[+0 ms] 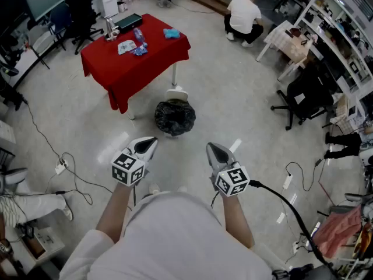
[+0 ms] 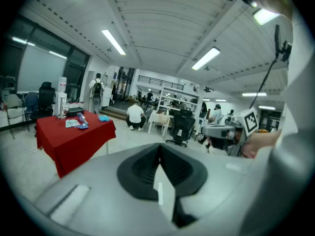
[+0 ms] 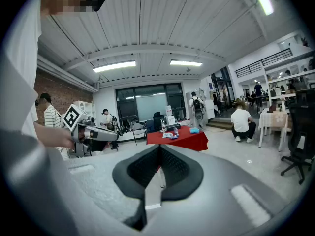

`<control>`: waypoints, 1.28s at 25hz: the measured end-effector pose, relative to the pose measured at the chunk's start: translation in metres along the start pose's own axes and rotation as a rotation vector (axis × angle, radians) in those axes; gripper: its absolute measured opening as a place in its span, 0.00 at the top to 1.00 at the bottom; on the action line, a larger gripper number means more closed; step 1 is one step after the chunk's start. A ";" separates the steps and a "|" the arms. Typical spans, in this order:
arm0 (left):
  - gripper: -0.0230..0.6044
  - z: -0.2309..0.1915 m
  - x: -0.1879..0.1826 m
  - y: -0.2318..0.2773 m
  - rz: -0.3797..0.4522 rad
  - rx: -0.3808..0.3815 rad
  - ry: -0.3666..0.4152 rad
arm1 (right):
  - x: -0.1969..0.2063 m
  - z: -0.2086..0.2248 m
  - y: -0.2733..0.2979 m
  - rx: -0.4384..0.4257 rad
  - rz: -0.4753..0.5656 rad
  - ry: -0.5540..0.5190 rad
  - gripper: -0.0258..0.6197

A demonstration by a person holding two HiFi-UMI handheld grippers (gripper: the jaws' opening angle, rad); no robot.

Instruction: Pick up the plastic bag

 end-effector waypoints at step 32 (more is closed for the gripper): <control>0.96 0.028 0.032 0.044 0.011 -0.131 -0.070 | 0.028 0.077 -0.001 -0.123 -0.045 0.006 0.96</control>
Point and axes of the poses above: the fingertips, and each gripper's own axes: y forward along the fingers, z to its right, x out of its underside, the point moved 7 cm from there along -y, backward along the fingers, and after that the axes turned 3 degrees about -y, right-handed, at the moved point
